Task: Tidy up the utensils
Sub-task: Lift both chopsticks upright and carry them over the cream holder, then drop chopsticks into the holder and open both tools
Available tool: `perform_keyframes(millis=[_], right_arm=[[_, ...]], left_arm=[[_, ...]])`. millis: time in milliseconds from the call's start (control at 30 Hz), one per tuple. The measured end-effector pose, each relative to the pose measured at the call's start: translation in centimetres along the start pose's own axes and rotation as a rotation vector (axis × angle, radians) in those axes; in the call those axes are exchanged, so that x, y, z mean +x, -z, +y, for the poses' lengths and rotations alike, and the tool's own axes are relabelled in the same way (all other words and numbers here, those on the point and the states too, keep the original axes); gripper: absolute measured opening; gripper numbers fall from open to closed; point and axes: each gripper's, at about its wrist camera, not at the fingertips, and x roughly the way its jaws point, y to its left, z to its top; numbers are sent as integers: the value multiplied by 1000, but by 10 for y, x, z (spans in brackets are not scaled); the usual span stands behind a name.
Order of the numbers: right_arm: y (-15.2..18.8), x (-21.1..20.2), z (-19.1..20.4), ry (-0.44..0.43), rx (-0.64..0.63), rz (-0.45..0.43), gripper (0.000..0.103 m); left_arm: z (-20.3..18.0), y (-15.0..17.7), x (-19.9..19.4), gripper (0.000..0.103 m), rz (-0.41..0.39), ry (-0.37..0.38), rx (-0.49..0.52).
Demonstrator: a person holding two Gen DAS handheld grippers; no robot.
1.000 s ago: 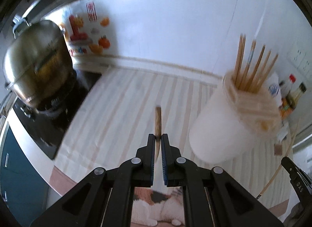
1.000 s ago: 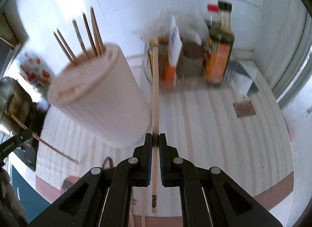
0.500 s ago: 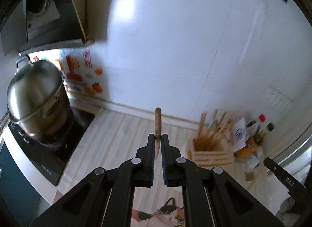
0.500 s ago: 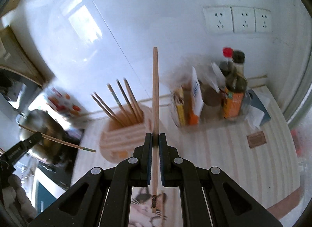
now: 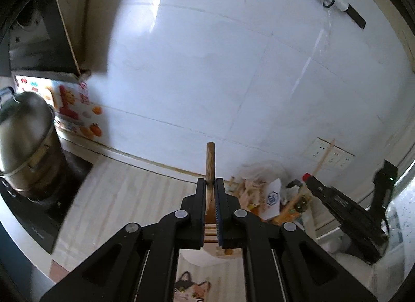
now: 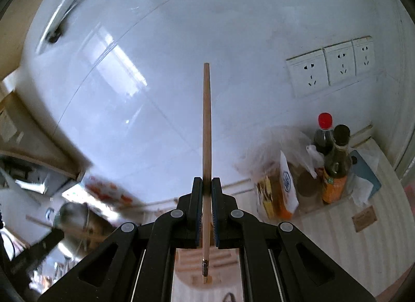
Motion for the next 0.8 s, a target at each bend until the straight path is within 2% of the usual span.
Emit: perform_keyframes(millis=[267, 400, 567, 667, 733, 767, 800], right_arm=[[-8, 46, -4, 52, 28, -35, 7], [-5, 70, -1, 78, -8, -27, 7], [5, 90, 0, 96, -62, 4, 7], [12, 99, 1, 54, -79, 75, 7], [16, 101, 2, 21, -93, 124, 8], [18, 99, 2, 16, -101, 132, 8], [20, 95, 1, 10, -106, 131, 12]], left_arm=[[-13, 3, 48, 4, 88, 11, -5], [-18, 5, 76, 4, 124, -27, 24], [-16, 13, 99, 4, 189, -37, 35], [-15, 13, 99, 6, 213, -22, 37], [-16, 12, 93, 10, 217, -2, 35], [-17, 12, 89, 18, 213, -9, 42], [-18, 11, 85, 38, 203, -30, 50]])
